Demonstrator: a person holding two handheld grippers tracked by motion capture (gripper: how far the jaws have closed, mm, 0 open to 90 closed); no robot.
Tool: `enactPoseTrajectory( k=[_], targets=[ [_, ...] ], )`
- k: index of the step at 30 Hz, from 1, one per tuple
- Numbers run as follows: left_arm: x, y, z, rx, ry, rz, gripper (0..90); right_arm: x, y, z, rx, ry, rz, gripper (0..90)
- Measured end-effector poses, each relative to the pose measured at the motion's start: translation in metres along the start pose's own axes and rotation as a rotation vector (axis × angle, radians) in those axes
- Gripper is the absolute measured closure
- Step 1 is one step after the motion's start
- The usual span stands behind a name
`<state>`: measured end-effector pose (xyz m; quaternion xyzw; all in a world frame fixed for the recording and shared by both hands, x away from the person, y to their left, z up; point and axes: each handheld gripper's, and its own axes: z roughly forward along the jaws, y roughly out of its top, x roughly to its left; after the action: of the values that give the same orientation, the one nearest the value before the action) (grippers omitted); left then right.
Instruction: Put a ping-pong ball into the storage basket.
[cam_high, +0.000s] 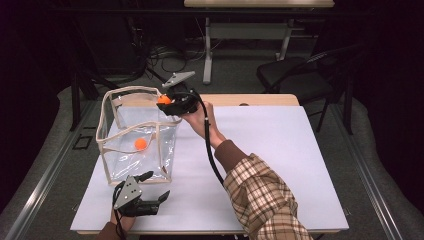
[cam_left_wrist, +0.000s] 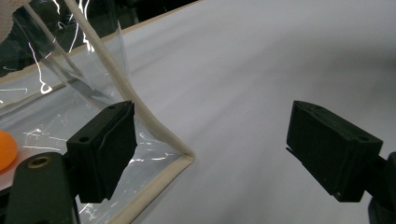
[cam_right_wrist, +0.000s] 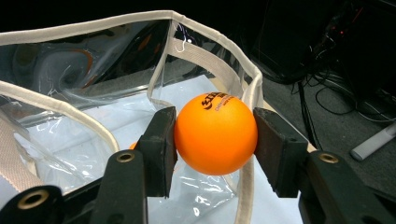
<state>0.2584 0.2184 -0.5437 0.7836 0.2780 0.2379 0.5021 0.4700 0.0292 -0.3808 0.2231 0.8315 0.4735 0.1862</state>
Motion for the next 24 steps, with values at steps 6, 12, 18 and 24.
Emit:
enactPoseTrajectory(
  k=[6, 12, 18, 24],
  targets=[
    [0.0, 0.0, 0.0, 0.001, 0.0, 0.002, 15.9, 0.002, 0.0, 0.004, 0.005, 0.004, -0.004, 51.0],
    [0.0, 0.0, 0.0, 0.0, 0.001, 0.0, 15.9, 0.006, 0.001, 0.007, 0.005, 0.009, -0.011, 51.0],
    [0.0, 0.0, 0.0, 0.001, 0.002, 0.001, 15.9, 0.007, 0.002, 0.011, 0.006, 0.015, -0.009, 51.0],
    [0.0, 0.0, 0.0, -0.002, 0.002, -0.001, 15.9, 0.008, 0.002, 0.017, 0.008, 0.016, -0.001, 51.0]
  ],
)
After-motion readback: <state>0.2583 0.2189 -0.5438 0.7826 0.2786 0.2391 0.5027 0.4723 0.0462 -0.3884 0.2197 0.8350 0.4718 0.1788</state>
